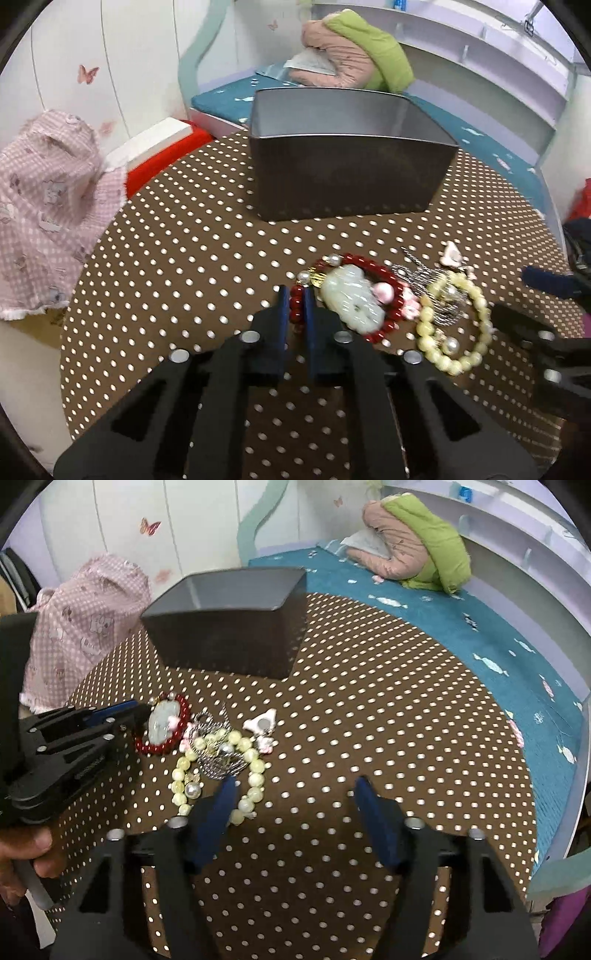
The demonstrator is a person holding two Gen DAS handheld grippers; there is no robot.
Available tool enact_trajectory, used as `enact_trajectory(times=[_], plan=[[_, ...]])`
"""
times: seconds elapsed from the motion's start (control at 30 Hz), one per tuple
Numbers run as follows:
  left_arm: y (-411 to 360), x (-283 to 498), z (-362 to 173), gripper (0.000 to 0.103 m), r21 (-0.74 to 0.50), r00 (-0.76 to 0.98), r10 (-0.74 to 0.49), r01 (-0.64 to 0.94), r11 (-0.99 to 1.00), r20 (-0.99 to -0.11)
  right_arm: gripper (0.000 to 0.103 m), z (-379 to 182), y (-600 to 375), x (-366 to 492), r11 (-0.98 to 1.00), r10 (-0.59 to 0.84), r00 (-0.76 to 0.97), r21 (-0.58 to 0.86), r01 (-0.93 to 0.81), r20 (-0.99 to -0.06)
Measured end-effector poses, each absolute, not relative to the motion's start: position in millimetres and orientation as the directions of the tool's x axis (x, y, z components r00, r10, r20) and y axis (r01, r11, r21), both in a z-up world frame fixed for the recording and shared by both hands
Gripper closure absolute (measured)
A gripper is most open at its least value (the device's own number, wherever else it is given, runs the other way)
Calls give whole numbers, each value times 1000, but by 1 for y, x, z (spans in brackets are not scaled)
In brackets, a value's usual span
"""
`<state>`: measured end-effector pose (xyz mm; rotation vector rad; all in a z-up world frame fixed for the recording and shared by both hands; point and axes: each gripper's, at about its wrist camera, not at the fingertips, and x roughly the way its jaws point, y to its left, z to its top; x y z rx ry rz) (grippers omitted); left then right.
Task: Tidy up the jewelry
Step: 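Grasp the red bead bracelet with the left tool while the right tool grasps the pearl bracelet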
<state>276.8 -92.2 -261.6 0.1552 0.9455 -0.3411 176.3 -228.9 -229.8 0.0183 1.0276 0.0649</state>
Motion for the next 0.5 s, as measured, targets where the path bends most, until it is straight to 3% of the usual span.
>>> enact_trajectory(times=[0.07,0.2,0.5], plan=[[-87,275,-260,96,-60,524,-251,353,934,-814,60,-234,-222,178,997,61,509,29,-71,-858],[-80,267,-254,96,-76,534,-269,355,932,-802,93,-234,-210,176,992,71,513,5,-130,-856],[-66,245,-217,96,-87,591,-326,395,915,-738,95,-201,-220,160,990,115,594,45,-131,-796]])
